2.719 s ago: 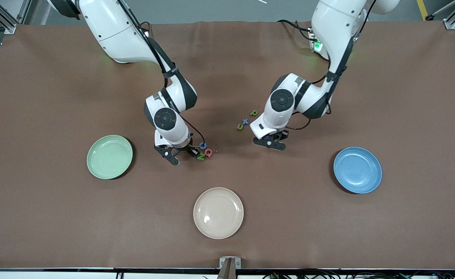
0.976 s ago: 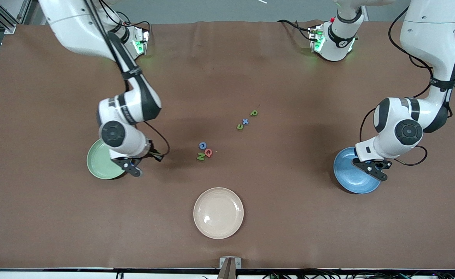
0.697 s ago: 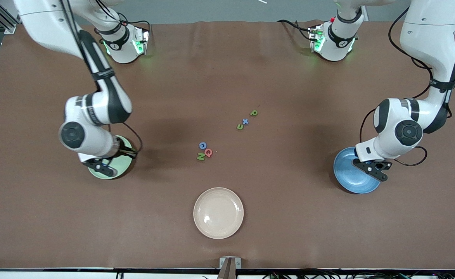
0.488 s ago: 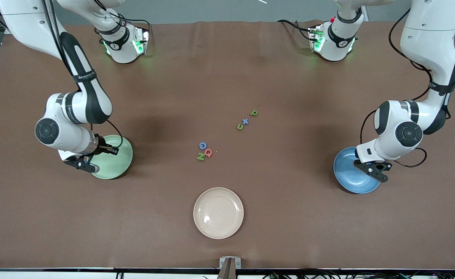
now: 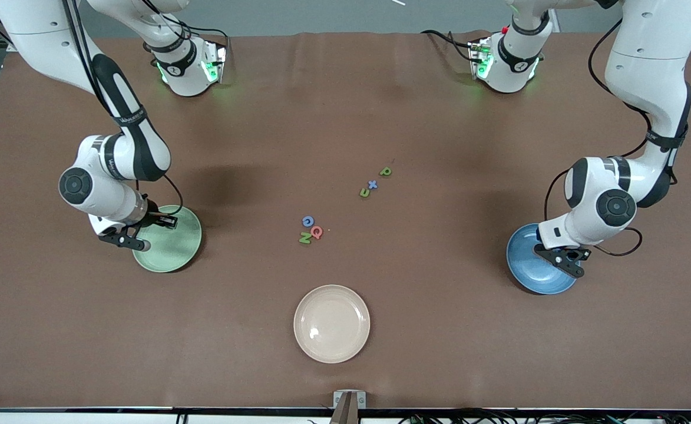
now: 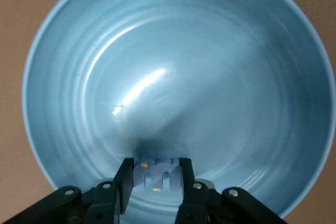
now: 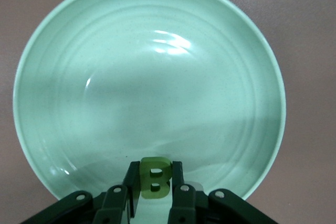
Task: Sort upper and lower case letters into plates
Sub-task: 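Open the left gripper on the blue plate while the right gripper places B, then move both grippers back to the remaining letters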
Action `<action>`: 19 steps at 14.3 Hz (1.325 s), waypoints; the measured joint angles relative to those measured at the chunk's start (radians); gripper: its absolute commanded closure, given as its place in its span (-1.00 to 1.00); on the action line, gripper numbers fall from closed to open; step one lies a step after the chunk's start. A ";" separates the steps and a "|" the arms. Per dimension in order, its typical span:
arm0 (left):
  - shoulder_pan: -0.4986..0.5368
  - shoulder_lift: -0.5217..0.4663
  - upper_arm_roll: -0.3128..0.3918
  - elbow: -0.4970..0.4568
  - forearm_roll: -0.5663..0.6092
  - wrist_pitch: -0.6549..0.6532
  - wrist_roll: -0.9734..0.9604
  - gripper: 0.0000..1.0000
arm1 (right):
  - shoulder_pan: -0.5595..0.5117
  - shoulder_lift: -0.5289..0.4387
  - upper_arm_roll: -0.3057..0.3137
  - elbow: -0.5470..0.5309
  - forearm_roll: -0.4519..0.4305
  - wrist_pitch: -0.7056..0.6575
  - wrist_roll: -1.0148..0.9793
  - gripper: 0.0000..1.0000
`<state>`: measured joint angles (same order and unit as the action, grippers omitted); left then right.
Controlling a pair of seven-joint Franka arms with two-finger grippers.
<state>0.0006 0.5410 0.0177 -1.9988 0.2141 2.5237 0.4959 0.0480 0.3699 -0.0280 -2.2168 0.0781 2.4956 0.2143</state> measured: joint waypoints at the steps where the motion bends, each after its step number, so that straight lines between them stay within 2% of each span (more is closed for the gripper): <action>1: 0.000 0.000 0.000 0.000 0.000 0.000 0.000 0.06 | 0.000 0.000 0.001 -0.005 0.000 0.010 -0.001 0.96; 2: 0.000 0.000 0.000 0.000 0.000 0.001 0.000 -0.64 | 0.000 0.000 0.002 -0.008 0.000 0.014 -0.001 0.96; 3: 0.000 0.000 0.000 0.000 0.000 0.002 0.000 -0.99 | 0.000 0.000 0.002 -0.008 0.000 0.015 -0.001 0.96; 5: 0.000 -0.001 -0.001 0.003 0.000 0.006 0.003 -1.00 | 0.000 0.000 0.003 -0.009 0.000 0.019 -0.002 0.91; 6: 0.000 -0.002 -0.001 0.008 0.000 0.006 0.006 -1.00 | 0.000 0.000 0.003 -0.010 0.000 0.022 -0.002 0.71; 7: 0.000 -0.009 -0.003 0.013 0.000 0.002 0.006 -1.00 | 0.000 0.001 0.003 -0.012 0.000 0.026 -0.002 0.06; 8: 0.000 -0.023 -0.010 0.018 0.000 -0.012 0.006 -1.00 | 0.000 0.003 0.003 -0.013 0.000 0.028 -0.002 -0.81; 9: 0.001 -0.042 -0.023 0.026 -0.002 -0.042 0.006 -1.00 | 0.000 0.004 0.003 -0.014 0.000 0.031 -0.002 -1.00; 13: 0.000 -0.137 -0.120 0.064 -0.076 -0.220 -0.096 -1.00 | 0.000 0.005 0.008 0.003 0.000 0.033 -0.003 -1.00; 15: 0.000 -0.184 -0.194 0.069 -0.096 -0.277 -0.236 -1.00 | 0.010 0.003 0.018 0.052 0.002 -0.041 0.016 -1.00; 17: -0.001 -0.233 -0.288 0.073 -0.105 -0.356 -0.431 -1.00 | 0.052 0.000 0.025 0.132 0.002 -0.154 0.118 -1.00; 19: -0.004 -0.288 -0.378 0.075 -0.149 -0.452 -0.594 -1.00 | 0.134 0.000 0.030 0.192 0.003 -0.201 0.282 -1.00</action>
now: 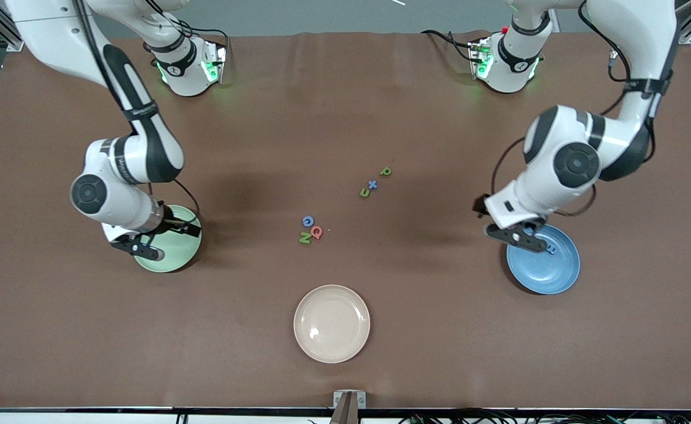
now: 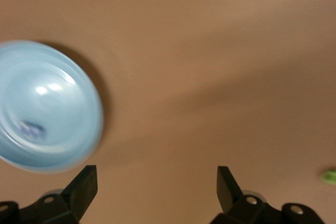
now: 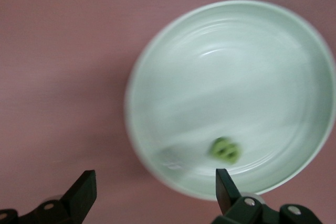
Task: Sort upper and lower case letters into plates
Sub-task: 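Move both grippers back to the remaining letters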
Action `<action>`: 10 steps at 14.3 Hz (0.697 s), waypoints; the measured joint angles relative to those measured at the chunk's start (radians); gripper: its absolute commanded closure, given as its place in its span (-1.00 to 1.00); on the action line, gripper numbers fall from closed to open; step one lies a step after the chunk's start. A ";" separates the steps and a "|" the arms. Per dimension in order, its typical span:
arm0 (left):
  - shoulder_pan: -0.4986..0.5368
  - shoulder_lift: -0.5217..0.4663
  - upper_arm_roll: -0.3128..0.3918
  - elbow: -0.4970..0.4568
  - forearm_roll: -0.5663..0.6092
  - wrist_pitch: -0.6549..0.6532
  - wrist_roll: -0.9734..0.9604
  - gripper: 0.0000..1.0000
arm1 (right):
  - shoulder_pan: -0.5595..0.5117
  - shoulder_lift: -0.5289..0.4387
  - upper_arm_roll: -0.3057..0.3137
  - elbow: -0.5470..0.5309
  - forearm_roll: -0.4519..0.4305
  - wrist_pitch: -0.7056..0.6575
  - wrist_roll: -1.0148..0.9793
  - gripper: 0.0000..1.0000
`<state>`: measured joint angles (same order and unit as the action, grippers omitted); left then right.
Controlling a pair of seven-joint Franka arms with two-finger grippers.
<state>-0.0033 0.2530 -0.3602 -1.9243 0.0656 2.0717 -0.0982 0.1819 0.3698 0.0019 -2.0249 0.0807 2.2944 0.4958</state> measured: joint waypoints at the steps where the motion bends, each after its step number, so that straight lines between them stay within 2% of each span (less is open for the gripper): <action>1: -0.002 -0.025 -0.042 0.000 -0.018 -0.039 -0.076 -1.00 | 0.049 0.002 0.002 0.013 0.000 -0.002 0.089 -1.00; 5: -0.010 -0.069 -0.207 -0.012 -0.029 -0.089 -0.425 -1.00 | 0.226 0.073 0.005 0.058 0.000 0.051 0.394 -1.00; 7: -0.021 -0.050 -0.228 -0.039 -0.030 -0.060 -0.536 -1.00 | 0.283 0.134 0.005 0.092 0.000 0.091 0.499 -1.00; 10: -0.059 0.000 -0.235 -0.115 -0.030 0.095 -0.683 -1.00 | 0.334 0.207 0.004 0.145 -0.001 0.114 0.616 -1.00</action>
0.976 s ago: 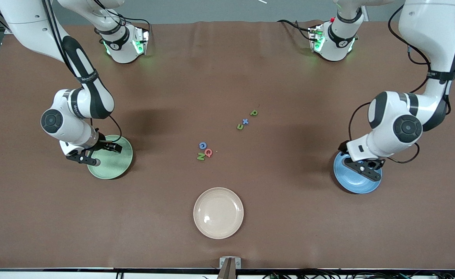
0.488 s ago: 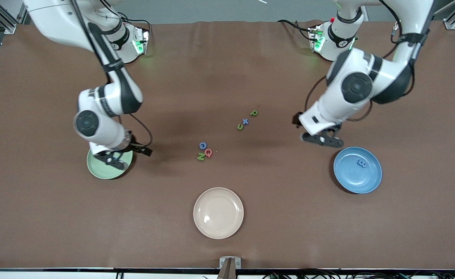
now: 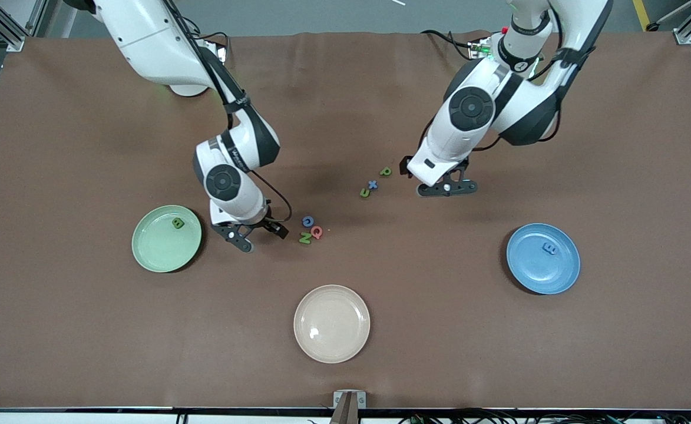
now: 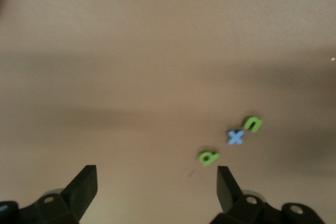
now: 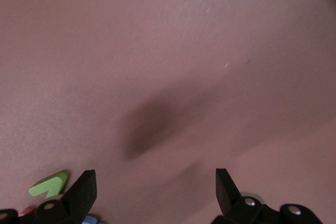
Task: Sort upper and lower case letters into plates
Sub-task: 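Move both grippers back to the remaining letters, then grasp green a with the left gripper while the right gripper grasps blue C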
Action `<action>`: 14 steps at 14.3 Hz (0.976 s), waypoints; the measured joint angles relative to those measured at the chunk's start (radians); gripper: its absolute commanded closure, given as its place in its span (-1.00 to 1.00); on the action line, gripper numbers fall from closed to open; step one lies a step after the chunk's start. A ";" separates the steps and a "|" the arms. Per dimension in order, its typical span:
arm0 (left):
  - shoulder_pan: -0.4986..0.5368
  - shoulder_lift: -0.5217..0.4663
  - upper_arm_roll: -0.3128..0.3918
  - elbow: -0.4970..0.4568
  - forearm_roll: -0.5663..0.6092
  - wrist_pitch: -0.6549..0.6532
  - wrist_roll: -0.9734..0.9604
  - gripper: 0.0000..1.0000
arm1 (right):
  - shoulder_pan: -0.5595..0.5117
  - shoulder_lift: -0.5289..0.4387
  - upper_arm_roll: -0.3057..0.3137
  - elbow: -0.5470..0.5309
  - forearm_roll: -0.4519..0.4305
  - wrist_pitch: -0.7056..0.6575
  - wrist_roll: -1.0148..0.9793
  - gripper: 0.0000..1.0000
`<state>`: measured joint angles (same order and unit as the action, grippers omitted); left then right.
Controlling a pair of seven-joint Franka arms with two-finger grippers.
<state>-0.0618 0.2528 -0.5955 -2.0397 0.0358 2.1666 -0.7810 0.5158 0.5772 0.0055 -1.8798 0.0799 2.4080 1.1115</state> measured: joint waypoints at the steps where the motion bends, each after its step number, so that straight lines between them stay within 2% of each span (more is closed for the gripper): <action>1: -0.019 0.013 -0.001 -0.027 0.000 0.058 -0.048 -1.00 | 0.012 0.016 -0.001 0.015 0.000 0.001 0.032 -1.00; 4: -0.074 0.048 -0.002 -0.068 0.010 0.138 -0.148 -1.00 | 0.045 0.040 -0.001 0.036 -0.001 0.001 0.091 -1.00; 10: -0.133 0.198 -0.002 -0.076 0.330 0.224 -0.424 -1.00 | 0.084 0.059 -0.007 0.037 -0.002 0.003 0.133 -1.00; 14: -0.133 0.261 -0.001 -0.068 0.374 0.278 -0.463 -1.00 | 0.087 0.068 -0.007 0.036 -0.003 0.017 0.150 -1.00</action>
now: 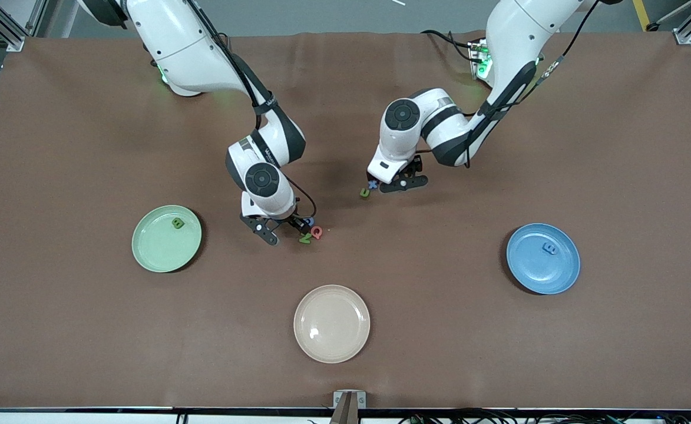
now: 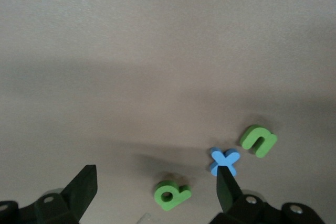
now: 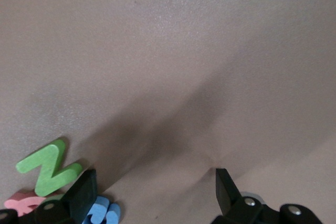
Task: Sort upper and lower case letters into plates
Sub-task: 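Grasp green a with the left gripper while the right gripper grasps blue C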
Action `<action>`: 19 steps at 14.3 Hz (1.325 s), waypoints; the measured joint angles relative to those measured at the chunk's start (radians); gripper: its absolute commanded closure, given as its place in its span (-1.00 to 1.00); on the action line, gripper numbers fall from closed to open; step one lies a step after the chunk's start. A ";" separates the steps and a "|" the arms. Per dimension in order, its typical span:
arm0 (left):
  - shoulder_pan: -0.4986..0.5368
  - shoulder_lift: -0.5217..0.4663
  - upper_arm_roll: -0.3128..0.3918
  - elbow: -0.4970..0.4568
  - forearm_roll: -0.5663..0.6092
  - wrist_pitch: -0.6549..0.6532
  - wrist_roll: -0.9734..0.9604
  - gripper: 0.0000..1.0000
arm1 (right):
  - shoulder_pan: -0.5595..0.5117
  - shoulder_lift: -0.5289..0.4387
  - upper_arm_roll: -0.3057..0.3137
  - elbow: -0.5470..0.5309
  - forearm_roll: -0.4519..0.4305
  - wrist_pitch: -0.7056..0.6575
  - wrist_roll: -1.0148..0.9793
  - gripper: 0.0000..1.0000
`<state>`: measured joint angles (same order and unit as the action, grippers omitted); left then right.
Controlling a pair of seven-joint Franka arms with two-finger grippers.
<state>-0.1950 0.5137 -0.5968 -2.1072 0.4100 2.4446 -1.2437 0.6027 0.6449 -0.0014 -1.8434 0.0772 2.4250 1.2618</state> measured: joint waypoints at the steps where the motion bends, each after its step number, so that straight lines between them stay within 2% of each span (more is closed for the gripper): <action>1: 0.000 0.001 0.000 0.005 0.000 0.000 -0.003 -1.00 | 0.001 0.001 0.000 0.000 0.000 0.006 0.009 -1.00; 11: -0.038 0.054 -0.001 0.007 0.000 0.000 -0.016 -0.99 | 0.041 0.021 0.000 0.031 0.000 0.016 0.136 -0.99; 14: -0.041 0.062 -0.001 0.005 0.000 0.000 -0.016 -0.92 | 0.045 0.021 0.000 0.032 0.000 0.016 0.143 -0.87; 16: -0.041 0.064 -0.001 0.004 0.000 0.000 -0.016 -0.71 | 0.046 0.021 0.000 0.034 0.000 0.017 0.143 -0.70; 19: -0.041 0.065 -0.001 0.003 0.000 0.000 -0.016 -0.66 | 0.048 0.022 0.000 0.042 0.000 0.018 0.144 -0.52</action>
<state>-0.2359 0.5783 -0.5976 -2.1042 0.4102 2.4446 -1.2594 0.6511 0.6665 -0.0015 -1.8018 0.0772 2.4432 1.4056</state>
